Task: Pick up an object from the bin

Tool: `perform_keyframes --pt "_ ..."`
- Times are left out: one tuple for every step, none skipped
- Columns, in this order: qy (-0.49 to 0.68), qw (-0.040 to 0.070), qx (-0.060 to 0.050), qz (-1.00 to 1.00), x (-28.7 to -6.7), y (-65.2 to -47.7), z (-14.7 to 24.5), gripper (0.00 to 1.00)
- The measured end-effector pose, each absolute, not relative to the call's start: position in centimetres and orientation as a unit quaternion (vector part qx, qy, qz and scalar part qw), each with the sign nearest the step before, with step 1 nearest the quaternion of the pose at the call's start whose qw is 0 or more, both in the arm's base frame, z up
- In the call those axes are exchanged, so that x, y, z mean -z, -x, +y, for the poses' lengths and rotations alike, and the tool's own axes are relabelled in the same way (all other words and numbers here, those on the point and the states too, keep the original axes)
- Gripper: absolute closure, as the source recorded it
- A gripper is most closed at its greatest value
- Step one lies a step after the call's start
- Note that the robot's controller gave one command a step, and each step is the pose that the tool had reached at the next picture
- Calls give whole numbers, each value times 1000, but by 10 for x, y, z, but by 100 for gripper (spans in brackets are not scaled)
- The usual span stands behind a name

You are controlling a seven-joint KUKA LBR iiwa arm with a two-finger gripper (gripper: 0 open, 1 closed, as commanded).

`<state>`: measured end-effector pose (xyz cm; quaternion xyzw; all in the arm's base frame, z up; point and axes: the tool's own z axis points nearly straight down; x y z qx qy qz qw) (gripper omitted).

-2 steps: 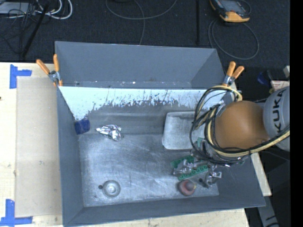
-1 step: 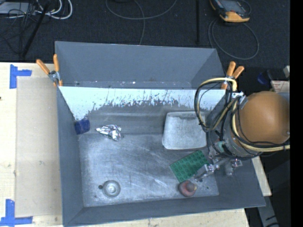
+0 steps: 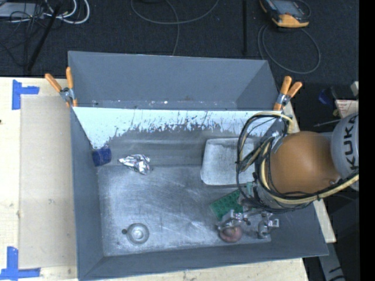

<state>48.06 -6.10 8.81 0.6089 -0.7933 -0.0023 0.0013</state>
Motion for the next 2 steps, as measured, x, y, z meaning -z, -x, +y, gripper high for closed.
perform_keyframes --pt "-609 1 2 -793 -89 -481 -61 100" --pt "-618 -3 -1 -786 -207 -481 -46 100"
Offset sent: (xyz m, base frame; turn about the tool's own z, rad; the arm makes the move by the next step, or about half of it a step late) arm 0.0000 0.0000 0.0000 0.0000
